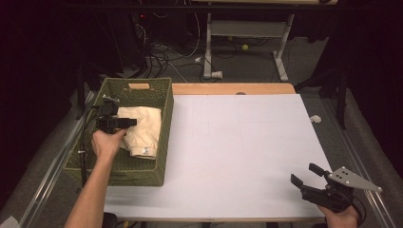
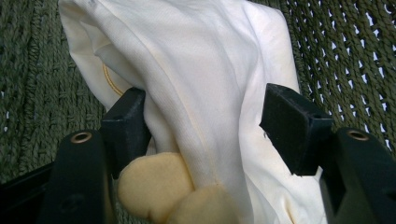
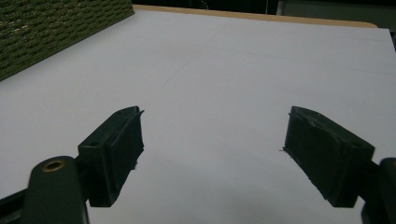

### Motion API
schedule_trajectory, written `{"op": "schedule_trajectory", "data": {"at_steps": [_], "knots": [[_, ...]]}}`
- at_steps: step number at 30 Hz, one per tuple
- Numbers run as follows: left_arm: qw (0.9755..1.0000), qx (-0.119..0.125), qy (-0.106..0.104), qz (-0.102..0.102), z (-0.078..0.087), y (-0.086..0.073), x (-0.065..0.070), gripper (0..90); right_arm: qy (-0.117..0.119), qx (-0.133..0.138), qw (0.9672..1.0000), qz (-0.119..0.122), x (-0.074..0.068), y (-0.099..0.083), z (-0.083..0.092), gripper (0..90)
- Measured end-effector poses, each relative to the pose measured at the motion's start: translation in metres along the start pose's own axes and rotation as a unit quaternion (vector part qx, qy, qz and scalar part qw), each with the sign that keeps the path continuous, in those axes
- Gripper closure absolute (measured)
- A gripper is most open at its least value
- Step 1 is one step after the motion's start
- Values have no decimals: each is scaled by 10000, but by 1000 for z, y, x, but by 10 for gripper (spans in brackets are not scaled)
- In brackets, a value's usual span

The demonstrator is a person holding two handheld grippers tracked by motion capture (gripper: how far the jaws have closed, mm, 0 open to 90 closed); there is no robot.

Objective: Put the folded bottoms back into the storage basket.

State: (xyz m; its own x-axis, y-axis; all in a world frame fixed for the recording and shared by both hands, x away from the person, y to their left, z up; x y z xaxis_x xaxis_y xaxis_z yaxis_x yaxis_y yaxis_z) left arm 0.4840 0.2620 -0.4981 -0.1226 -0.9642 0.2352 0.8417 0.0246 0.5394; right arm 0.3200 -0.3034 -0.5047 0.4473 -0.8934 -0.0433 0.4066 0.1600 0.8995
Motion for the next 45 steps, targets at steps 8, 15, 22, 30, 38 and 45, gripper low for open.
{"op": "schedule_trajectory", "data": {"at_steps": [8, 15, 22, 30, 38, 45], "knots": [[10000, 71, 26, 5, 3, 0, -3, 315, -1, -3, 10000, 0, 0, 0, 0, 205], [9999, 136, -17, 52, 9, 0, -5, 298, 0, -5, 10000, 2, 0, 0, 0, 205], [9995, 310, -40, -19, 17, 2, -6, 271, -2, -8, 10000, 2, 0, 0, 0, 205], [9983, 564, -147, -86, 27, 5, -2, 271, -3, -8, 10000, 2, 0, 0, 0, 205], [9967, 733, -313, -181, 37, 4, 4, 271, -1, -5, 10000, 0, 0, 0, 0, 205], [9944, 930, -448, -236, 49, 4, 10, 271, 0, -7, 10000, -1, 0, 0, 0, 205]]}}
Point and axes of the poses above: each handheld gripper's, and its own axes: z roughly backward along the jaws, y roughly out of its top, x roughly to its right, the point moved 8 cm from there along -z, roughly forward along the jaws, and after that the axes turned 2 degrees about -y, right-handed, at the moved point
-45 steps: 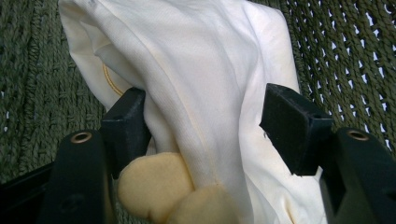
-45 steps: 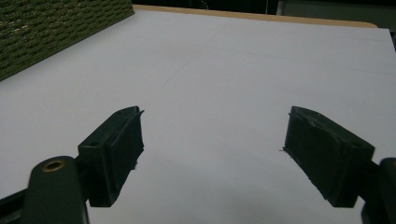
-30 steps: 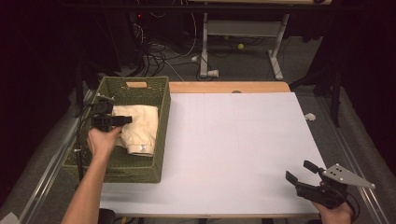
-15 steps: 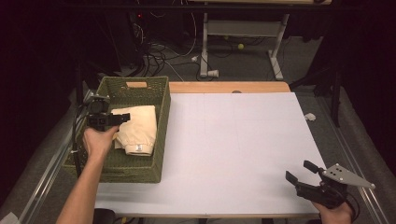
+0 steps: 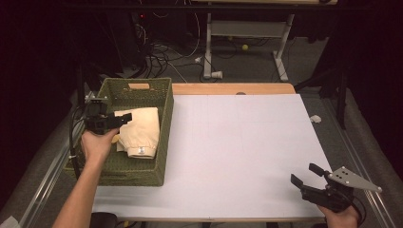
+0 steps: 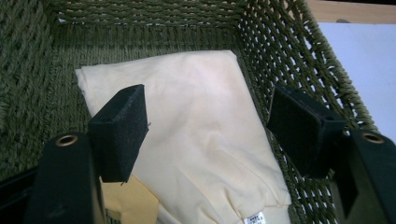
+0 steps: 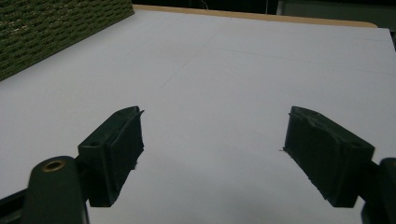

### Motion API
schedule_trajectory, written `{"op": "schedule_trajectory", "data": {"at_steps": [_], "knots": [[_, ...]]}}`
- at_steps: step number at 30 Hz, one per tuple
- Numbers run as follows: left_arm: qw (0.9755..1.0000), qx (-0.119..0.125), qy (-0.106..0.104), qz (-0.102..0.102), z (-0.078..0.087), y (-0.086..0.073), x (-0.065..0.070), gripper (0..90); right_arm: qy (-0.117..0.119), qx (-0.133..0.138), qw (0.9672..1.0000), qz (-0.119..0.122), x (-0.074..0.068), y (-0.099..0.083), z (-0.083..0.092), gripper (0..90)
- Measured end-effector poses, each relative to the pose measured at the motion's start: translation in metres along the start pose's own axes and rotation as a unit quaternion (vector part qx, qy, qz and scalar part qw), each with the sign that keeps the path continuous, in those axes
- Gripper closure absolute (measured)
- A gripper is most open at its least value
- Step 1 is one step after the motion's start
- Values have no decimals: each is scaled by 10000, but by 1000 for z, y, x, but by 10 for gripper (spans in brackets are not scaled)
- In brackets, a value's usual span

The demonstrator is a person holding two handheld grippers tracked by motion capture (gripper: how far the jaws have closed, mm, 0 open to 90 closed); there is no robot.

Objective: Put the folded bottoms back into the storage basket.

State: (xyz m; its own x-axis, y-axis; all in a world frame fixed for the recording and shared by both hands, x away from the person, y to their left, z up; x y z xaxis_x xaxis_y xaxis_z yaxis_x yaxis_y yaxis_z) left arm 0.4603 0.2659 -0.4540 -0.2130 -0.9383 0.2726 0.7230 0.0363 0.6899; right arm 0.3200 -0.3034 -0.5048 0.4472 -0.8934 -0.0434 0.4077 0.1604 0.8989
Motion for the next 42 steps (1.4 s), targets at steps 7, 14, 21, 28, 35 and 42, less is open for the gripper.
{"op": "schedule_trajectory", "data": {"at_steps": [7, 14, 21, 28, 35, 42], "knots": [[9999, 57, -58, -106, 5, -1, 4, 272, -2, 1, 10000, -1, 0, 0, 0, 205], [9995, 141, -127, -239, 10, -2, 10, 271, -2, 4, 10000, -5, 0, 0, 0, 205], [9990, 182, -183, -376, 15, -3, 16, 271, -9, 19, 10000, 2, -1, 0, 1, 205], [9980, 218, -279, -525, 20, -6, 24, 272, -13, 18, 10000, 5, 0, 0, 1, 205], [9965, 288, -380, -686, 25, -8, 35, 272, -6, 2, 10000, -4, 0, 0, 0, 205], [9951, 302, -373, -870, 27, -11, 42, 271, -15, 7, 10000, -2, 0, 0, 0, 205]]}}
Point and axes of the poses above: each handheld gripper's, and its own axes: z roughly backward along the jaws, y roughly out of its top, x roughly to its right, the point moved 8 cm from there along -z, roughly forward along the jaws, and after that the axes turned 2 degrees about -y, right-handed, at the moved point
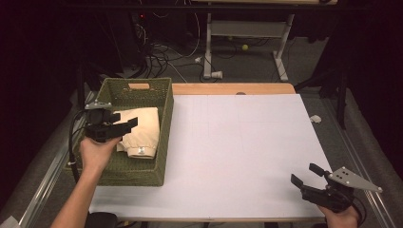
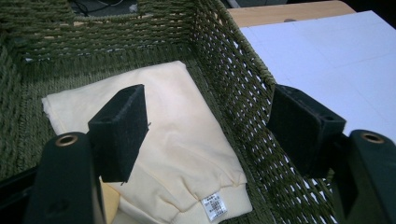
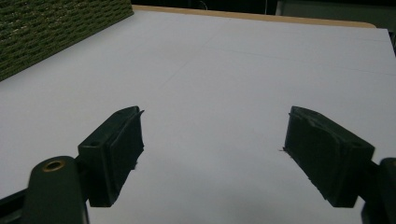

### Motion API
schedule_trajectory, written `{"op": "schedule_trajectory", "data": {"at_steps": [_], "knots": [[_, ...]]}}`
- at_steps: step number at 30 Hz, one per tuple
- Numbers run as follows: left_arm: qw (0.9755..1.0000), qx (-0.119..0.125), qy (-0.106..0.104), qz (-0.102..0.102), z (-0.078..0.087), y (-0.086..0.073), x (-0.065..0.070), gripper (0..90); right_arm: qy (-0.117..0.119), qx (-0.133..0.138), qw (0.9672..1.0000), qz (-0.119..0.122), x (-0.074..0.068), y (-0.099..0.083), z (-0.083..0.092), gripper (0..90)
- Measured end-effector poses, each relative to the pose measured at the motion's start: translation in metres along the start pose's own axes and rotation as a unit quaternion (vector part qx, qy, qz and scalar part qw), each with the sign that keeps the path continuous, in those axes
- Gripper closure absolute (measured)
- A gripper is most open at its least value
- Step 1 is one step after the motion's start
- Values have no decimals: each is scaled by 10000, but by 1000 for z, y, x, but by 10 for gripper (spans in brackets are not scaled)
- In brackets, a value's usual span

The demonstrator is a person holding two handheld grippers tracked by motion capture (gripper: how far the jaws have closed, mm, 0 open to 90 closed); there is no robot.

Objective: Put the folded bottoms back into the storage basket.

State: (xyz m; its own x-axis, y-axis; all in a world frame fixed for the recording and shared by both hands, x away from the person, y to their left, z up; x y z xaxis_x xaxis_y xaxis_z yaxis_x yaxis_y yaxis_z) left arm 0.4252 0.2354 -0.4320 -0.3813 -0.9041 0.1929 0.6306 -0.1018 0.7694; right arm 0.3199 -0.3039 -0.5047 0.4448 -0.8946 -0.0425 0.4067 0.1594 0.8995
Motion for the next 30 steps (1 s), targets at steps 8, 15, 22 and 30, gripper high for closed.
{"op": "schedule_trajectory", "data": {"at_steps": [8, 15, 22, 30], "knots": [[9998, 75, -139, -114, 6, -2, 11, 272, -1, 2, 10000, 10, -1, 0, 0, 205], [9997, 87, -159, -179, 8, -5, 14, 272, -15, 19, 10000, -8, 0, 0, 1, 205], [9994, 195, -220, -173, 16, -10, 16, 271, -19, 0, 10000, -12, 0, 0, 1, 205], [9990, 287, -285, -168, 24, -15, 18, 271, -29, 18, 10000, -25, 0, 0, 1, 205]]}}
Point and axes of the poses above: each handheld gripper's, and its own axes: z roughly backward along the jaws, y roughly out of its top, x roughly to its right, the point moved 8 cm from there along -z, roughly forward along the jaws, and after that the axes turned 2 degrees about -y, right-handed, at the moved point
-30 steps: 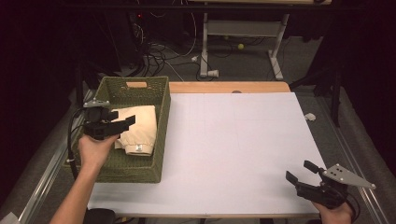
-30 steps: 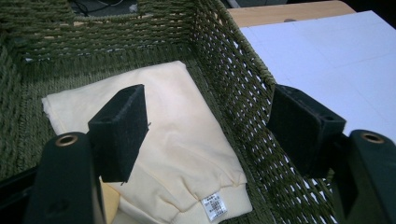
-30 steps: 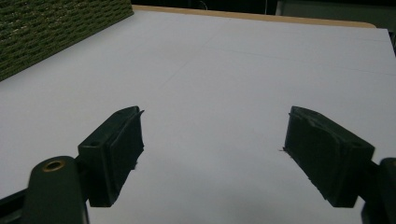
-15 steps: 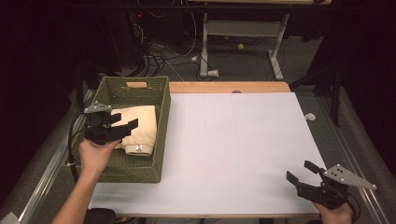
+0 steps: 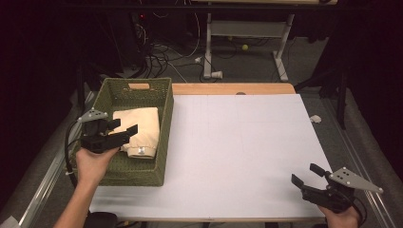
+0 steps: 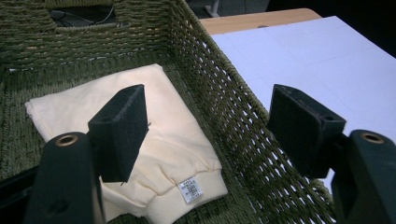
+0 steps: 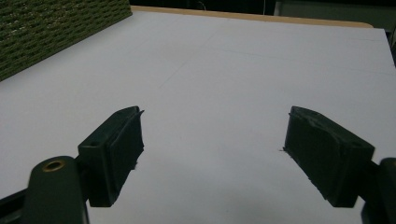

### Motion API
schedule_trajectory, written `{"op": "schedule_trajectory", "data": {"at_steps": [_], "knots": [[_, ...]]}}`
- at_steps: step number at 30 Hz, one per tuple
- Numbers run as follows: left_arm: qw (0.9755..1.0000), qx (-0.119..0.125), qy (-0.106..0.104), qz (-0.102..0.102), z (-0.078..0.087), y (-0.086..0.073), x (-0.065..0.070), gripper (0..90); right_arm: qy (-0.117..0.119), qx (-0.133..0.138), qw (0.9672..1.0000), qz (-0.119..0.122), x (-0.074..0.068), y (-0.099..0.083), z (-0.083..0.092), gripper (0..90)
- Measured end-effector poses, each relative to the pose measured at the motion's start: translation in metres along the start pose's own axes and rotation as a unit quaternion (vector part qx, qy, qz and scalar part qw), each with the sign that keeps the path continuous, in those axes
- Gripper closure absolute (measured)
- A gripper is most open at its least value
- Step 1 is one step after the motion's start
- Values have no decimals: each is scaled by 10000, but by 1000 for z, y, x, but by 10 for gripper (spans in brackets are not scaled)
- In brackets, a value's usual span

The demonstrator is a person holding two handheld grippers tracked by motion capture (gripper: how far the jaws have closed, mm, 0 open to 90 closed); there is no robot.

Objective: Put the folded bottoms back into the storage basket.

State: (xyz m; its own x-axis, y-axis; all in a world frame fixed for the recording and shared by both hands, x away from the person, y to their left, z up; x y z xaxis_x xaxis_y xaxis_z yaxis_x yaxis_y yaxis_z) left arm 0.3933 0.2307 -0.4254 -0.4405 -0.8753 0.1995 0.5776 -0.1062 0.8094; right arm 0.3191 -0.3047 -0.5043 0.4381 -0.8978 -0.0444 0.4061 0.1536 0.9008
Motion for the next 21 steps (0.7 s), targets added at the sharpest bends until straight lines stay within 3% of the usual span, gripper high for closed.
{"op": "schedule_trajectory", "data": {"at_steps": [21], "knots": [[9998, 150, -125, 28, 9, -13, 5, 272, -24, 10, 10000, -16, 0, 0, 1, 205]]}}
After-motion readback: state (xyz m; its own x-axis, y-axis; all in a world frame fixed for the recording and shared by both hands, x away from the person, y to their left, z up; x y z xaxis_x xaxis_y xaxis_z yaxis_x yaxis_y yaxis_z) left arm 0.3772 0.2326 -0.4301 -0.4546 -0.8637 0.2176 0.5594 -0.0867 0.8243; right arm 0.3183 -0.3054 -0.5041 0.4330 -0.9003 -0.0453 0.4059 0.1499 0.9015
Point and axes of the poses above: each handheld gripper's, and its own axes: z roughly backward along the jaws, y roughly out of its top, x roughly to its right, the point moved 8 cm from there along -z, roughly forward along the jaws, and after that the axes turned 2 degrees about -y, right-handed, at the moved point
